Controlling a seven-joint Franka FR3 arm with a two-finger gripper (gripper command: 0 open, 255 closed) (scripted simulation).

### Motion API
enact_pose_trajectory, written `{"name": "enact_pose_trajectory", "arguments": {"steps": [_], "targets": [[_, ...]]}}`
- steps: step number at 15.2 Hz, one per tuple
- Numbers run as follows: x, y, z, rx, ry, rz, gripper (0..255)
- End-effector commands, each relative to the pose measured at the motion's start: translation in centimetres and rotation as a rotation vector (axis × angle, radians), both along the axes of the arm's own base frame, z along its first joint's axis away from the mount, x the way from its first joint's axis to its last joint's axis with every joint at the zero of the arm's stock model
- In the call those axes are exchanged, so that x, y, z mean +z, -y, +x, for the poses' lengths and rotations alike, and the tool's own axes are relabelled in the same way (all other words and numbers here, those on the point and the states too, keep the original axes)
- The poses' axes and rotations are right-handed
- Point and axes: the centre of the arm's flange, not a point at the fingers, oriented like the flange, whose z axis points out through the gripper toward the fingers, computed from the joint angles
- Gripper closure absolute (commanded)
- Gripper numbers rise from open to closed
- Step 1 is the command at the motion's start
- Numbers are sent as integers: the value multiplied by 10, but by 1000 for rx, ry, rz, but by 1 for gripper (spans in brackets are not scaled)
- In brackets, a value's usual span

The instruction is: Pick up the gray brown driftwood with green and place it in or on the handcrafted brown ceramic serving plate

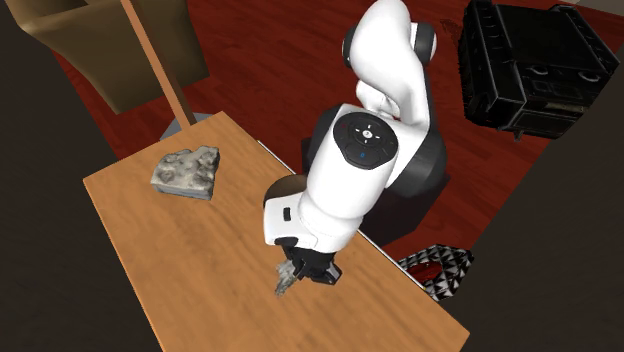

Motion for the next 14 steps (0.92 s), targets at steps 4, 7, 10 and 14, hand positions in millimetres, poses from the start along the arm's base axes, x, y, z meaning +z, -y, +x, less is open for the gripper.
{"name": "enact_pose_trajectory", "arguments": {"steps": [4, 7, 10, 14], "targets": [[27, 1, 0, 0, 0, 0, 255], [43, 1, 0, 0, 0, 0, 255], [59, 1, 0, 0, 0, 0, 255], [67, 27, -6, 0, 0, 0, 255]]}}
